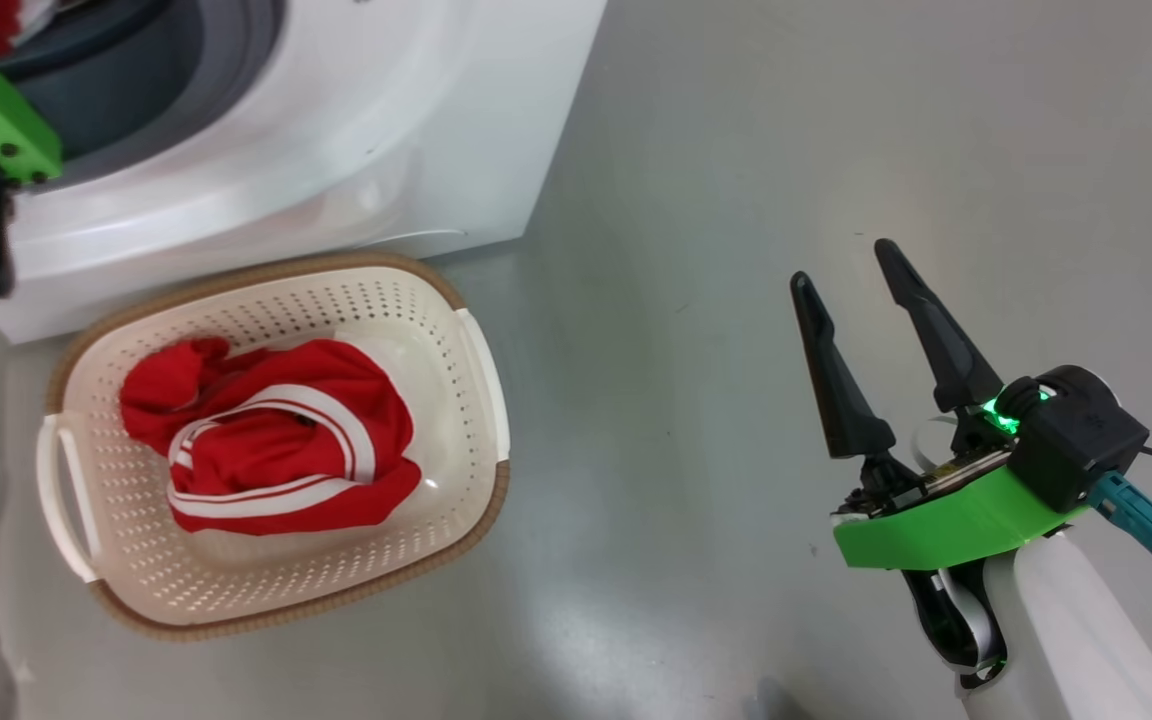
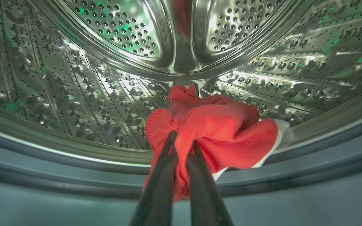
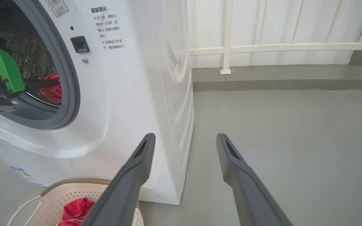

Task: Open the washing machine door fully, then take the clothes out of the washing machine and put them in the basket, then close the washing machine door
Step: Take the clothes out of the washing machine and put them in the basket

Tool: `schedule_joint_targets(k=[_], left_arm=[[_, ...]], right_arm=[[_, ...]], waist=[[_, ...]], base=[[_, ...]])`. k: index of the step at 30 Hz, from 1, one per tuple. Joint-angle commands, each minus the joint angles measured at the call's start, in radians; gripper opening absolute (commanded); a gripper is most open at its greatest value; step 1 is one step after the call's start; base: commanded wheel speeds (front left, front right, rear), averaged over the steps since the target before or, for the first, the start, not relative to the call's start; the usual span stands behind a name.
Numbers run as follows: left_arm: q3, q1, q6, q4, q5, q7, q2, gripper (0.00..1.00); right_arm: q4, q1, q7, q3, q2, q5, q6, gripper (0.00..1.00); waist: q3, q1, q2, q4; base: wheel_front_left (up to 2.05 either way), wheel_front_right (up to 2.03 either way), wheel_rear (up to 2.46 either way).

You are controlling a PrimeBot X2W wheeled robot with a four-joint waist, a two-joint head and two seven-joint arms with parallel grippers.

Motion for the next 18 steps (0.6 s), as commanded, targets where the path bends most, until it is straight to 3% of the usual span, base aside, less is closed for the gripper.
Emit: schedule_joint_targets(k=[1, 10, 18], left_arm=[[0.018, 0.024, -0.018, -0.039, -0.010, -0.029, 0.033, 0.00], [0.030, 0.124, -0.086, -0.141, -0.046, -0.198, -0.018, 0.00], [0.020, 0.254, -0.106, -0.284, -0.037, -0.231, -0.067, 0.00]], right_arm=[[-0.020, 0.006, -0.006, 0.012, -0.003, -0.006, 0.005, 1.00], [-0.022, 0.009, -0.006, -0.002, -0.003, -0.015, 0.005, 1.00], [-0.020, 0.019, -0.006, -0.017, -0.003, -0.026, 0.005, 1.00]], waist=[[-0.008, 0.0000, -0.0001, 0.013], [-0.033, 0.0000, -0.0001, 0.058], [-0.077, 0.0000, -0.0001, 0.090]], base=[[0.00, 0.00, 0.00], [0.00, 0.00, 0.00], [0.00, 0.00, 0.00]])
